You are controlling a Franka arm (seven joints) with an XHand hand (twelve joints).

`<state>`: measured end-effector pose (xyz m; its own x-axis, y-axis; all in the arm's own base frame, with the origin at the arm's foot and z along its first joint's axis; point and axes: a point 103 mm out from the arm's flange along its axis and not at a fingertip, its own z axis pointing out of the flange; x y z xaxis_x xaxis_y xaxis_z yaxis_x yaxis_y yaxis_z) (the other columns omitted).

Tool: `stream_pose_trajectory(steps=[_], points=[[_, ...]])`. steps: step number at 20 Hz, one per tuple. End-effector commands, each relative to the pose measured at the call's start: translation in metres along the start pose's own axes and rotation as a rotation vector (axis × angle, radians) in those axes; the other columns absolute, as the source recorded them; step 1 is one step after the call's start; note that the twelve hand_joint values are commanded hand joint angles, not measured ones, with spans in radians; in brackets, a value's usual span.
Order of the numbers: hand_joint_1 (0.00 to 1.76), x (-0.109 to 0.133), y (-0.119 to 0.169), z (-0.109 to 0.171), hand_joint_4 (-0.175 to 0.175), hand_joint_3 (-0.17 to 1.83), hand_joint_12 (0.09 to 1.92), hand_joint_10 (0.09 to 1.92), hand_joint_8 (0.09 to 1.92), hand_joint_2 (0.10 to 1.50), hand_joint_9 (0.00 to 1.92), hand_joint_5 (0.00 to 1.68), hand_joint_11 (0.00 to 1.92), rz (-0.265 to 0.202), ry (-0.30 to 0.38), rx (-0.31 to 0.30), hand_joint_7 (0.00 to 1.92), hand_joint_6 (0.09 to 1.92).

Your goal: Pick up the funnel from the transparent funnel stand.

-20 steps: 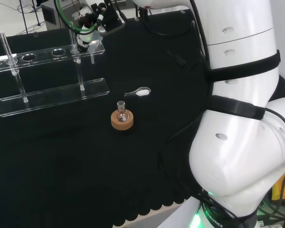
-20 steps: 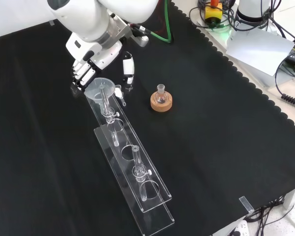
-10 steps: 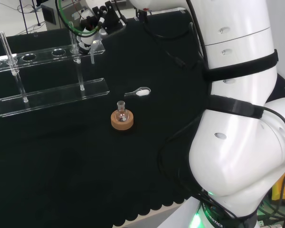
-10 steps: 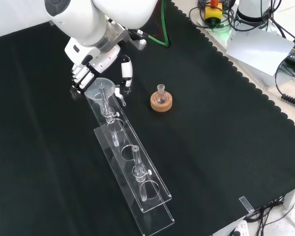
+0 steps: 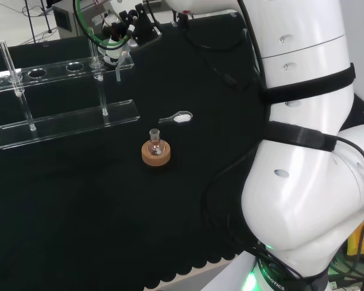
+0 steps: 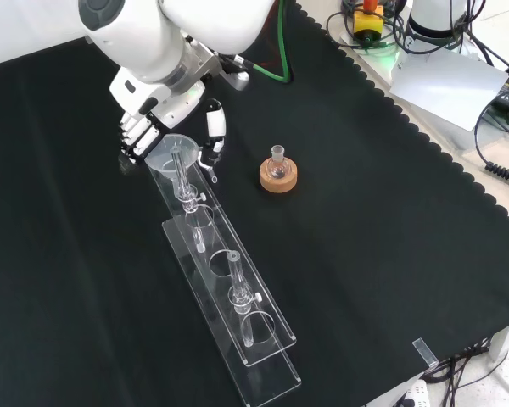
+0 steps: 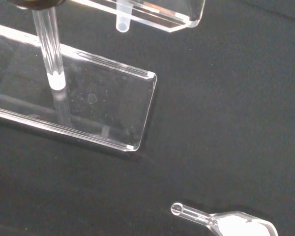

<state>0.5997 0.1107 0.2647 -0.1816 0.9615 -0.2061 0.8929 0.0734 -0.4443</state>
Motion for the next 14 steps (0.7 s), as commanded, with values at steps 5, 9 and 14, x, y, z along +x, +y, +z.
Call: stream_pose_trajectory(steps=[5, 9, 14], points=[[0.69, -0.001, 0.007, 0.003, -0.072, 0.57, 1.44, 0.79, 0.77, 0.62, 0.35, 0.2, 0.39, 0.005, -0.024, 0.037, 0.02, 0.09], [0.73, 0.001, 0.008, 0.001, -0.066, 0.63, 1.41, 0.65, 0.73, 0.63, 0.62, 0.39, 0.41, 0.026, -0.068, 0.015, 0.26, 0.09], [0.81, -0.001, -0.002, -0.017, -0.047, 0.67, 1.31, 0.5, 0.68, 0.67, 0.95, 0.69, 0.58, 0.095, -0.131, -0.11, 0.68, 0.37]])
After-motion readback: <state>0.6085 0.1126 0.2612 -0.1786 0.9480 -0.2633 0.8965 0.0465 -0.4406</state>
